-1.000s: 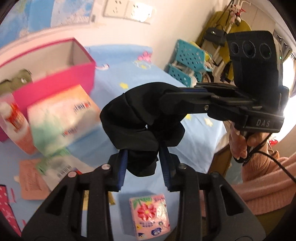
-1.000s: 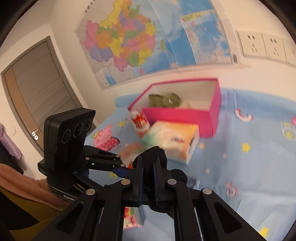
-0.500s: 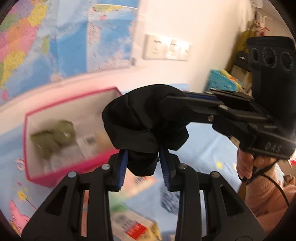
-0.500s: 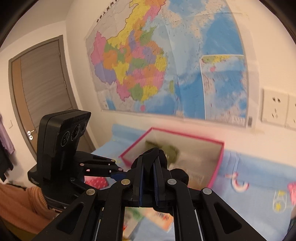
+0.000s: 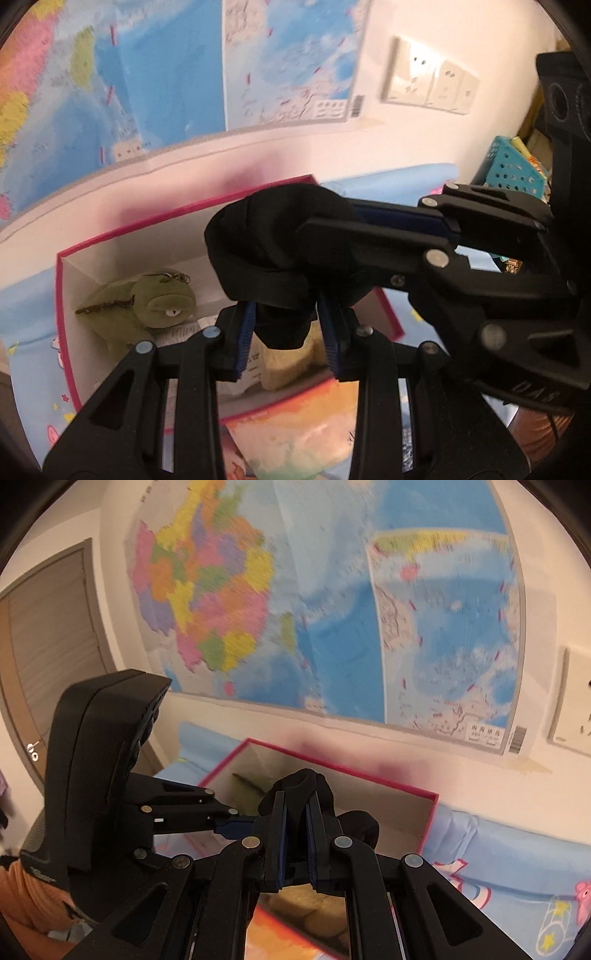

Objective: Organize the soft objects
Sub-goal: 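Carry the black scrunchie into the pink box and open the right gripper, then move the right gripper to the blue plaid scrunchie and close it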

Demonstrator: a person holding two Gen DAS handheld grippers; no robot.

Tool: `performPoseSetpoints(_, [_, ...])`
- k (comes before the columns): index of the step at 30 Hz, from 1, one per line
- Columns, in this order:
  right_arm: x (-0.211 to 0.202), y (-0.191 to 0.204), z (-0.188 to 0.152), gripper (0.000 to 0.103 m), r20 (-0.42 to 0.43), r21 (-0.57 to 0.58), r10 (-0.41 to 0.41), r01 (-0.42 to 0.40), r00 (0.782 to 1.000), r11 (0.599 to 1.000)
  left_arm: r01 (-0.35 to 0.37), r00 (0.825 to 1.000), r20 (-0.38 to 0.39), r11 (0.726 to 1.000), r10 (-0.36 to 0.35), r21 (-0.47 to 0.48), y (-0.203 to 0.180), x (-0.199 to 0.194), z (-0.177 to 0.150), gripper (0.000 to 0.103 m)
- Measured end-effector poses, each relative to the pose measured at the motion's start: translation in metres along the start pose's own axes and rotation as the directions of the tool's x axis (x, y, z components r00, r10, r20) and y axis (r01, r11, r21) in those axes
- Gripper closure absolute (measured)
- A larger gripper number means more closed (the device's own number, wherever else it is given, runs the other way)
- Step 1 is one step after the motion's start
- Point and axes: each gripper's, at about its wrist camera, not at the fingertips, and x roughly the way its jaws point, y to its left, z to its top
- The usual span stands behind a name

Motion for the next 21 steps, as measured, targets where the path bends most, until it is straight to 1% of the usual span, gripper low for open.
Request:
performPoseSetpoints(4, [0.018, -0.015, -0.001, 0.095, -0.028, 0.018, -0.036, 0.037, 0.999, 0.999, -0.031, 0.999, -0.035, 0.999, 0.031, -0.010, 0.003, 0.011, 0.005, 0.067])
performPoseSetpoints(5, [0.024, -0.019, -0.002, 0.095, -0.037, 0.026, -0.052, 0.053, 0.998, 0.998, -0.034, 0.998, -0.045, 0.999, 0.033, -0.015, 0.004, 0.014, 0.007, 0.064])
performPoseSetpoints(7, [0.031, -0.026, -0.003, 0.093, -0.051, 0.040, -0.085, 0.087, 0.995, 0.995, -0.047, 0.997, -0.065, 0.999, 0.046, -0.018, 0.005, 0.020, 0.009, 0.050])
performPoseSetpoints(8, [0.034, -0.030, -0.005, 0.092, -0.058, 0.054, -0.101, 0.104, 0.993, 0.993, -0.058, 0.996, -0.071, 0.998, 0.056, -0.024, 0.006, 0.022, 0.010, 0.049])
performPoseSetpoints(9, [0.037, -0.034, -0.006, 0.090, -0.062, 0.068, -0.116, 0.121, 0.991, 0.990, -0.069, 0.995, -0.074, 0.997, 0.067, -0.030, 0.008, 0.022, 0.010, 0.049])
performPoseSetpoints(10, [0.038, -0.037, -0.006, 0.079, -0.065, 0.078, -0.127, 0.132, 0.990, 0.988, -0.072, 0.995, -0.077, 0.997, 0.069, -0.040, 0.010, 0.023, 0.010, 0.049])
performPoseSetpoints(12, [0.035, -0.042, -0.010, 0.066, -0.057, 0.104, -0.177, 0.182, 0.983, 0.978, -0.065, 0.995, -0.083, 0.996, 0.060, -0.068, 0.017, 0.022, 0.008, 0.049])
performPoseSetpoints(15, [0.025, -0.045, -0.017, 0.065, -0.038, 0.126, -0.175, 0.178, 0.984, 0.976, -0.073, 0.996, -0.059, 0.995, 0.069, -0.073, 0.018, 0.015, 0.005, 0.049])
performPoseSetpoints(17, [0.015, -0.044, -0.022, 0.065, -0.025, 0.122, -0.177, 0.178, 0.984, 0.976, -0.078, 0.997, -0.017, 0.995, 0.077, -0.062, 0.017, 0.003, -0.001, 0.049])
performPoseSetpoints(19, [0.004, -0.042, -0.026, 0.064, -0.022, 0.115, -0.178, 0.180, 0.984, 0.977, -0.061, 0.998, 0.015, 0.996, 0.062, -0.058, 0.014, -0.009, -0.005, 0.049])
performPoseSetpoints(21, [-0.010, -0.040, -0.033, 0.060, -0.016, 0.127, -0.144, 0.145, 0.989, 0.981, -0.022, 0.998, 0.062, 0.999, 0.025, -0.042, 0.009, -0.027, -0.015, 0.049])
